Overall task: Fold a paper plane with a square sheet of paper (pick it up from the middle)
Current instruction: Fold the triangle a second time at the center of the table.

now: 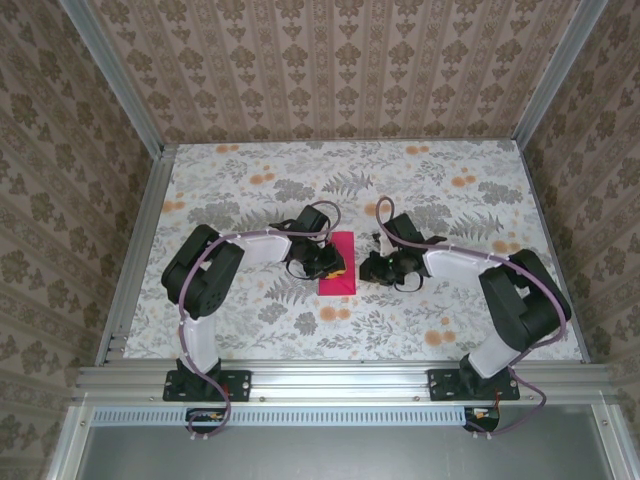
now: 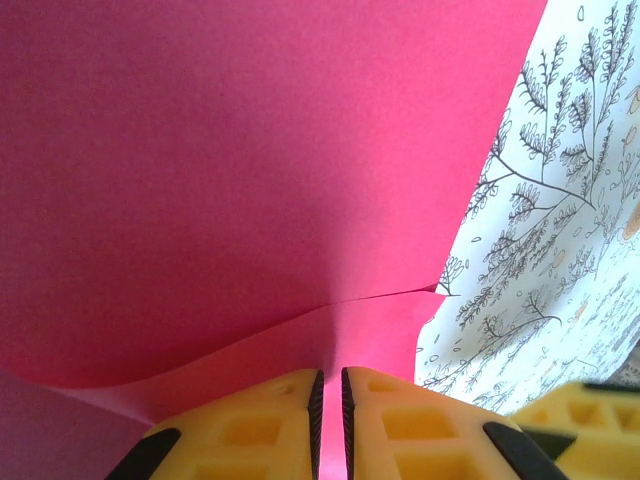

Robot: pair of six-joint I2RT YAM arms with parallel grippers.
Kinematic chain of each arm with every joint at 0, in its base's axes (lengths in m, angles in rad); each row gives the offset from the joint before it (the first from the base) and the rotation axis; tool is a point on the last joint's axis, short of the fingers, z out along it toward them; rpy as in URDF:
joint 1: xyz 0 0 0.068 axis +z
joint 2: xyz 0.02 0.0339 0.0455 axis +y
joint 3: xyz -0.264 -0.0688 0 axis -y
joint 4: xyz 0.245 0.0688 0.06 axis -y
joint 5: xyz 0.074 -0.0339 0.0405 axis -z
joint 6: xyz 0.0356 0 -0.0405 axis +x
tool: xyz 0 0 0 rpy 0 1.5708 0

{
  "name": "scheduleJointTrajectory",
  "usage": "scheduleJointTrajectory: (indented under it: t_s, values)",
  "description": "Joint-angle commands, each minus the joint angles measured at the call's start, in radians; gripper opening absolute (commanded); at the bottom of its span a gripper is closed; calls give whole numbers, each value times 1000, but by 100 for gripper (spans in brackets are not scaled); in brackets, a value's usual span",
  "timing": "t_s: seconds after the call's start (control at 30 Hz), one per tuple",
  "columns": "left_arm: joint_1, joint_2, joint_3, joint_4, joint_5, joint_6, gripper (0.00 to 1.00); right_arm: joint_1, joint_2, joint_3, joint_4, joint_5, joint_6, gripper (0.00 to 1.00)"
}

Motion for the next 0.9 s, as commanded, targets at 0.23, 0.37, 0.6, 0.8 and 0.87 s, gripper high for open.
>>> scheduleJointTrajectory:
  t_s: [0.23,0.37,0.6,0.8,0.87]
  values:
    - [-4,20,9,-35,-42,-32,17,70,31,27,-17,26,0,28]
    - [-4,20,7,-34,-41,-30,17,74,63,45,-6,21,0,30]
    - [-4,20,7,-33,-38,-31,17,76,99,63,26,5,2,27]
    - [-4,18,8,-32,-37,-31,17,74,129,73,48,-1,13,24]
    - [-3,17,7,-32,-37,-29,17,74,135,74,49,-2,15,24]
